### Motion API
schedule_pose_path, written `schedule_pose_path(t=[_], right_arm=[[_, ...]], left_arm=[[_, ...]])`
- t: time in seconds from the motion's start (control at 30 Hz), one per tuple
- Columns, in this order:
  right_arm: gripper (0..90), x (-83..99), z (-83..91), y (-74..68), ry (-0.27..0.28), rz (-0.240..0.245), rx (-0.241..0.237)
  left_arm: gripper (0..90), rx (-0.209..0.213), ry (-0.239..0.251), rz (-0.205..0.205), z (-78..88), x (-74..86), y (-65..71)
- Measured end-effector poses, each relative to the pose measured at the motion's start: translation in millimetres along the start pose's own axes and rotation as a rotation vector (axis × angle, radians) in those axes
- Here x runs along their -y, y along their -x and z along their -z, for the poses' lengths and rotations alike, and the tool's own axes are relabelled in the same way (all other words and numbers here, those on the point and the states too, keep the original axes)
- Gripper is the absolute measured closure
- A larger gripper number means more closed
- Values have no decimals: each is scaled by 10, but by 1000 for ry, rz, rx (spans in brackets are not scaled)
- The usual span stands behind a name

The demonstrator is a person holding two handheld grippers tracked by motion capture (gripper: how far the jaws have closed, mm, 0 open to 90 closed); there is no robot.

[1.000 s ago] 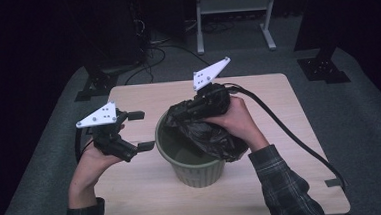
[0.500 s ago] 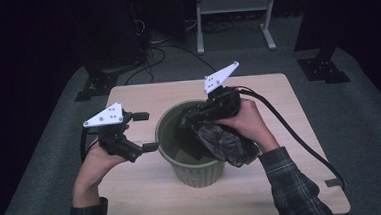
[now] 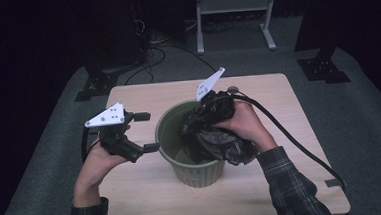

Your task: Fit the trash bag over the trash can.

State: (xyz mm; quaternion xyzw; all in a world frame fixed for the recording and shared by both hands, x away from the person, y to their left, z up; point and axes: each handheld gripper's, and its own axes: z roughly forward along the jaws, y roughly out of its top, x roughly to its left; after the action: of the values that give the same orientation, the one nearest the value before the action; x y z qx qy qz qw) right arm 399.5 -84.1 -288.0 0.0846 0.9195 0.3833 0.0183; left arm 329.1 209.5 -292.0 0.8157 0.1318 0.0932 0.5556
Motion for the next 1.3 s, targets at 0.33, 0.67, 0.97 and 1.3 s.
schedule_pose_path(t=[0.33, 0.67, 0.97, 1.3], right_arm=[[422, -8, 209, -16, 108, -33, 59], [384, 240, 567, -110, 187, -63, 109], [401, 662, 893, -138, 220, -133, 167], [492, 1134, 1011, -113, 256, -236, 142]], left_arm=[[0, 3, -5, -2, -18, -2, 2], [0, 7, -9, -1, -44, -6, 13], [0, 11, -14, -2, -66, -12, 22], [0, 14, -18, -6, -99, -20, 29]])
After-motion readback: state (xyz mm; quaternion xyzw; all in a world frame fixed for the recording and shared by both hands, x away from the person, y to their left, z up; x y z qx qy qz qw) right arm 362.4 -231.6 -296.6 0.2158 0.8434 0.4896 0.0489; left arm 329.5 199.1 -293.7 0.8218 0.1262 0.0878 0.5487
